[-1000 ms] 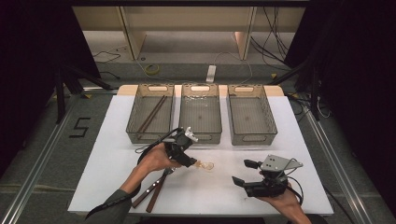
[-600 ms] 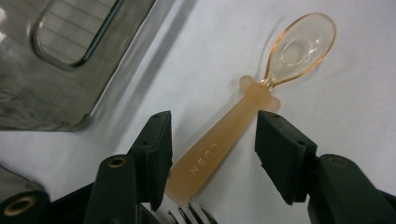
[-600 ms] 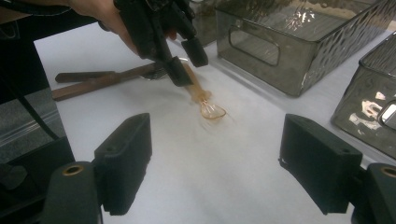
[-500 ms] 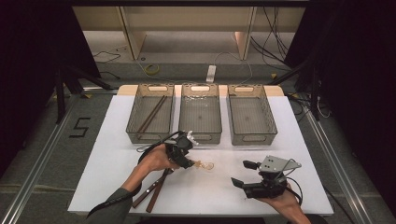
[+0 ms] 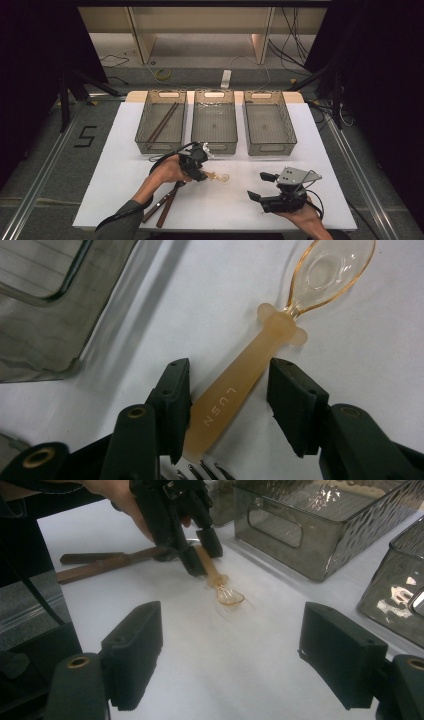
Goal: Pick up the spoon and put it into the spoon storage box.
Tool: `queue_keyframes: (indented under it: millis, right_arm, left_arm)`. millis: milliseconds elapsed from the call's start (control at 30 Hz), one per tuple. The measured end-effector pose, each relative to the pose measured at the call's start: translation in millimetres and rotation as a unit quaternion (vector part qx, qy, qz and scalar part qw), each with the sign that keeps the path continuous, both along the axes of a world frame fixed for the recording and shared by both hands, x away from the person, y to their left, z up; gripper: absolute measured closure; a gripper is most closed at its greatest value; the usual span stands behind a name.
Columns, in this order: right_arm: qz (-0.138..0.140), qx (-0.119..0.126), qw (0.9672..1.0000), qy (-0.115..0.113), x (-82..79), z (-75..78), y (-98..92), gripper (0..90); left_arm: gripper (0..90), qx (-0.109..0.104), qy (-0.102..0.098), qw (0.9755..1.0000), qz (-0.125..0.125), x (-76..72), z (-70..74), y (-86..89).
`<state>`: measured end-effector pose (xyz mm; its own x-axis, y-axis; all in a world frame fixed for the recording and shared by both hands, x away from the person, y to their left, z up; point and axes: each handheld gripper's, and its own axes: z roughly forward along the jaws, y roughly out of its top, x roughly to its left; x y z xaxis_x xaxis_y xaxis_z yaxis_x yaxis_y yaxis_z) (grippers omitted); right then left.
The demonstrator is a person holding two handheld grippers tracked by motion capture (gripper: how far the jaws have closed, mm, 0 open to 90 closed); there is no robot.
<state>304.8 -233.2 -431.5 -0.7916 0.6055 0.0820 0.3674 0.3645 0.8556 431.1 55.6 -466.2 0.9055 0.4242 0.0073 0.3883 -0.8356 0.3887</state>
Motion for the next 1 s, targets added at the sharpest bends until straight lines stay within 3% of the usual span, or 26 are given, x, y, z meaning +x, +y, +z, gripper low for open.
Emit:
queue_keyframes:
  millis: [433,1000]
  right_arm:
    - [-0.003,-0.004,1.0000,0.000,0.3,-0.3,-0.1,26.3]
    - [-0.003,-0.004,1.0000,0.001,0.1,-0.2,0.1,26.4]
  left_arm:
    - [60.1,0.008,0.008,0.9999,-0.008,-0.7,1.4,-3.1]
    - [74.1,0.001,-0.004,0.9996,-0.029,-2.0,1.3,-2.2]
